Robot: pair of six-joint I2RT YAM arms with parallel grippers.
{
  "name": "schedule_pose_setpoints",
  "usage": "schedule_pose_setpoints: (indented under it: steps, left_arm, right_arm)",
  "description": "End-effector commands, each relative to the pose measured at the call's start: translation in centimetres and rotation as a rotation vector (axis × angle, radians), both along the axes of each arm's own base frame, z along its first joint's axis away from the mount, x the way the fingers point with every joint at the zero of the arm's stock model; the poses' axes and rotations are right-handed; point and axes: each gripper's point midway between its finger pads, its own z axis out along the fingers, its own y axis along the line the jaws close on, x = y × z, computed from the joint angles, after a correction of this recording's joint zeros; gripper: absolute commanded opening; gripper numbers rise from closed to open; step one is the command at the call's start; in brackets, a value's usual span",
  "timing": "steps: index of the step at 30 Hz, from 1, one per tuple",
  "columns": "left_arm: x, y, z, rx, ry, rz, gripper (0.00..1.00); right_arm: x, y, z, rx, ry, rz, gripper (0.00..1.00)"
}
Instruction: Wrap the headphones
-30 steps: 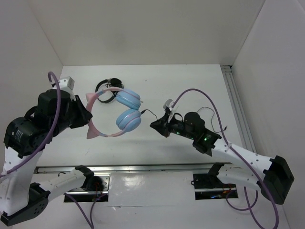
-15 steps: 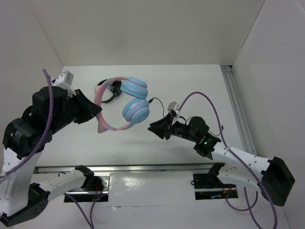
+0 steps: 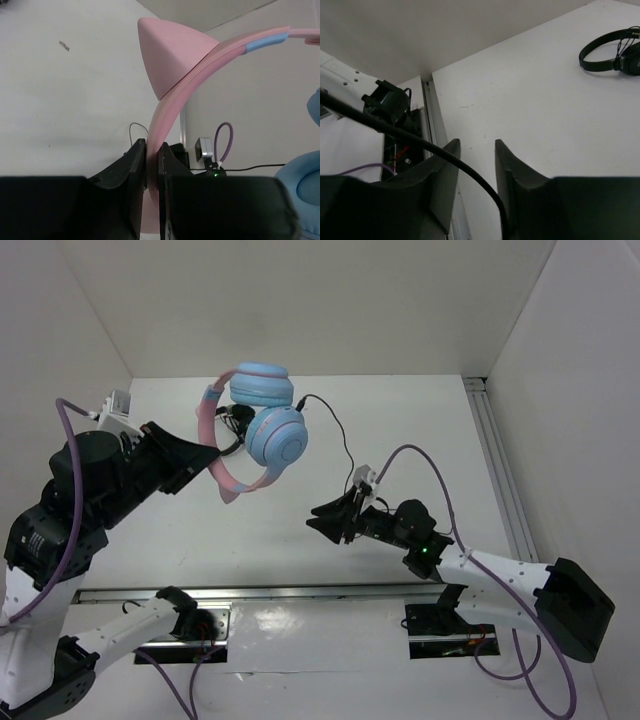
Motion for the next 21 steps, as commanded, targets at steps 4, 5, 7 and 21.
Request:
schedule_pose_setpoints:
  steps: [4, 5, 7, 21]
  left_arm:
    - [3.1, 0.0, 4.0, -0.168, -0.073, 0.128, 0.00]
    - [3.5, 0.1, 3.8, -0.169, -0.065, 0.147, 0.00]
    - [4.6, 0.3, 3.0, -0.166, -0.048, 0.191, 0.00]
    - [11.0, 6.6, -5.0, 0.140, 0.099, 0.687, 0.00]
  right_arm:
    - [1.3, 0.2, -0.5, 0.048, 0.007, -0.128, 0.00]
    - [1.4, 0.7, -1.7, 0.011, 0.047, -0.144, 0.00]
    - [2.8, 1.0, -1.8, -0.002, 0.078, -0.219, 0.00]
    - [3.5, 2.0, -8.6, -0.579, 0.295, -0.545, 0.00]
